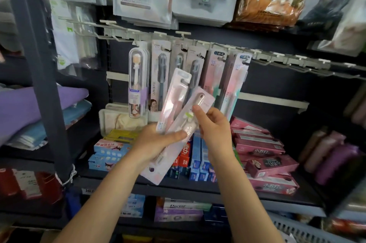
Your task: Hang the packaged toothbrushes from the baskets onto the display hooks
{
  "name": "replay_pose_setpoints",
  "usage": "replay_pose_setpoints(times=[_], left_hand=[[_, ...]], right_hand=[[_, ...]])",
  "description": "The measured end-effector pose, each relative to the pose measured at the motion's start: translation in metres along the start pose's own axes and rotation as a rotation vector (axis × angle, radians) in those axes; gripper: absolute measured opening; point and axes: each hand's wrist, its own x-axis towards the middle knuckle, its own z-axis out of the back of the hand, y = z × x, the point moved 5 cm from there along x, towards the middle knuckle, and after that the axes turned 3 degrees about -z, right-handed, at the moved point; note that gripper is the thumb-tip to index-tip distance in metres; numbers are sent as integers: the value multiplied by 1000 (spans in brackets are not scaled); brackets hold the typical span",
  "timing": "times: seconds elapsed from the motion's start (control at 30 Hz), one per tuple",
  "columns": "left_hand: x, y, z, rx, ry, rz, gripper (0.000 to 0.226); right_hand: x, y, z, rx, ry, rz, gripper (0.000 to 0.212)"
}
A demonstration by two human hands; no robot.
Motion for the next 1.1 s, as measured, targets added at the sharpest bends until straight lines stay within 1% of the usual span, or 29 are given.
replay_pose_setpoints(times=[0.03,0.13,0.23,0.3,0.37,0.4,0.43,0.5,0.53,0.57,0.63,0.7,0.8,0.87,1.0,1.1], left_hand=[[0,2,0,-17,-26,17,38],[-1,5,0,-129,-86,59,39],[0,8,-4,-184,-94,52,40],[2,11,-12,-217,-106,67,51],[1,11,-22,-278,-163,77,72],[1,11,-29,-321,-196,80,78],[1,11,-33,-370,-222,74,71],[1,8,-49,-441,-222,49,31],[1,5,-60,-462,-206,45,20],[0,3,-72,-482,-179,41,16],[-1,-7,-97,-549,-125,27,22],[-1,-15,-118,-648,-122,37,29],[0,-22,-137,-798,-212,64,29],[4,-28,-145,-873,-248,59,34],[7,-41,-164,-1003,-295,120,26],[7,-43,-171,-1028,-354,188,21]], right_hand=[[0,-1,6,32,-21,-28,26],[-3,-3,26,131,-104,-67,25],[-3,-6,49,178,-218,-62,23],[-3,-11,66,222,-331,-57,20],[-3,-17,84,268,-427,-58,14],[-3,-18,94,313,-454,-57,10],[-4,-19,100,371,-463,-55,11],[-5,-19,112,483,-468,-60,26],[-6,-19,118,518,-464,-63,30],[-8,-19,122,539,-453,-71,31],[-10,-21,129,566,-421,-97,33],[-13,-22,134,598,-369,-111,33],[-16,-21,144,602,-309,-151,29],[-17,-20,152,593,-275,-177,26],[-16,-24,162,575,-220,-228,19],[-16,-30,165,527,-181,-290,18]])
